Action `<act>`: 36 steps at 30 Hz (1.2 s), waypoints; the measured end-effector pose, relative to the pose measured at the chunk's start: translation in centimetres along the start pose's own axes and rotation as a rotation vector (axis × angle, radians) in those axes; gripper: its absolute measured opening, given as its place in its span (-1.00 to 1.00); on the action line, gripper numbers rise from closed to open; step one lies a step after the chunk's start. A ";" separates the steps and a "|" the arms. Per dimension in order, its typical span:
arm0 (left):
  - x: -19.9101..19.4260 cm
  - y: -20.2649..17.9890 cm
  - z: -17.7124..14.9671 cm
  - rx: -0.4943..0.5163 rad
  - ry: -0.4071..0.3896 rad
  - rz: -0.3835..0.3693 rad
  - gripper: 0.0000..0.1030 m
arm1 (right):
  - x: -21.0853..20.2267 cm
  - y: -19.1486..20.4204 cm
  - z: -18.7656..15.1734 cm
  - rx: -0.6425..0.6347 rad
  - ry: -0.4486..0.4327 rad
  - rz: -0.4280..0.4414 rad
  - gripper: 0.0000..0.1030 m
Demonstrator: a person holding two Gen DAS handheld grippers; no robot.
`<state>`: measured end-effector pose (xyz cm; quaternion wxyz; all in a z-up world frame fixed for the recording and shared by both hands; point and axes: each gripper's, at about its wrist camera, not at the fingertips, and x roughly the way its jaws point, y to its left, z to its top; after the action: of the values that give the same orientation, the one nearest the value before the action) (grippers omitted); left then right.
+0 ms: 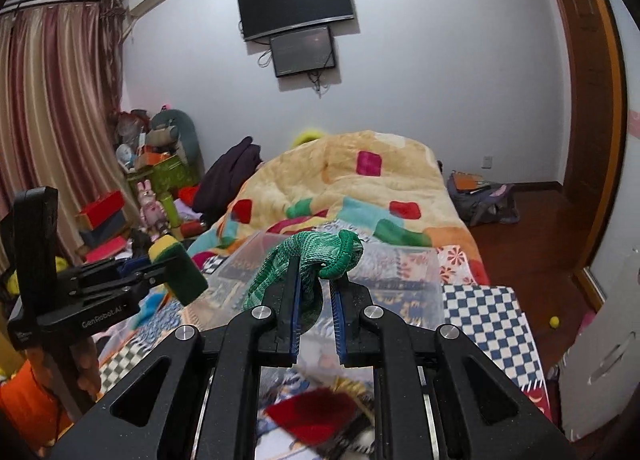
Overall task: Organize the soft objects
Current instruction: 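Release the sponge into the box with left tool while right tool releases the glove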
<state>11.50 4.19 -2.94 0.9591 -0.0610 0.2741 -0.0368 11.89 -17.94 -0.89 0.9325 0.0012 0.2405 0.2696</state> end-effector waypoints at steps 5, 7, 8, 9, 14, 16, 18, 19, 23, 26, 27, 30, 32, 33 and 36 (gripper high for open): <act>2.3 0.8 1.0 -0.030 0.051 -0.032 -0.42 | 2.9 -1.1 0.2 0.031 0.045 -0.048 -0.77; 3.1 0.7 1.2 -0.030 0.069 -0.037 -0.42 | 4.0 -1.8 -0.1 0.046 0.076 -0.054 -0.77; 3.4 0.7 1.2 -0.027 0.075 -0.037 -0.42 | 4.5 -2.1 -0.2 0.053 0.092 -0.056 -0.77; 4.0 0.5 1.1 -0.017 0.086 -0.032 -0.42 | 4.9 -2.2 -0.4 0.058 0.107 -0.060 -0.77; 6.0 -0.3 0.8 0.032 0.131 -0.018 -0.42 | 6.9 -2.5 -1.3 0.052 0.183 -0.085 -0.77; 6.9 -0.7 0.5 0.052 0.154 -0.018 -0.42 | 7.4 -2.6 -1.4 0.044 0.206 -0.088 -0.77; 7.6 -1.1 0.2 0.069 0.174 -0.015 -0.42 | 7.7 -2.8 -1.7 0.039 0.229 -0.085 -0.77; 7.9 -1.1 0.2 0.073 0.182 -0.014 -0.42 | 7.9 -2.9 -1.8 0.036 0.241 -0.082 -0.77; 9.2 -1.4 -0.2 0.085 0.232 -0.013 -0.42 | 8.9 -3.3 -2.3 0.049 0.295 -0.062 -0.76; 9.7 -1.5 -0.4 0.093 0.243 -0.010 -0.42 | 9.1 -3.8 -2.7 0.061 0.330 -0.052 -0.73; 9.7 -1.7 -0.4 0.100 0.246 -0.010 -0.41 | 9.1 -3.9 -2.7 0.067 0.342 -0.045 -0.66; 9.7 -1.9 -0.3 0.108 0.247 -0.013 -0.34 | 8.8 -4.3 -2.6 0.086 0.346 -0.036 -0.44; 9.4 -1.9 -0.3 0.110 0.241 -0.010 -0.26 | 8.4 -4.5 -2.3 0.089 0.331 -0.036 -0.33; 9.3 -1.9 -0.2 0.110 0.236 -0.009 -0.19 | 8.0 -4.5 -2.2 0.089 0.321 -0.039 -0.27; 8.3 -1.8 0.1 0.105 0.210 -0.003 -0.02 | 6.8 -4.4 -1.6 0.071 0.284 -0.060 -0.19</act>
<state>18.49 1.60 -6.97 0.9269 -0.0068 0.3705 -0.0589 18.45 -18.50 -5.96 0.8961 -0.0110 0.3792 0.2305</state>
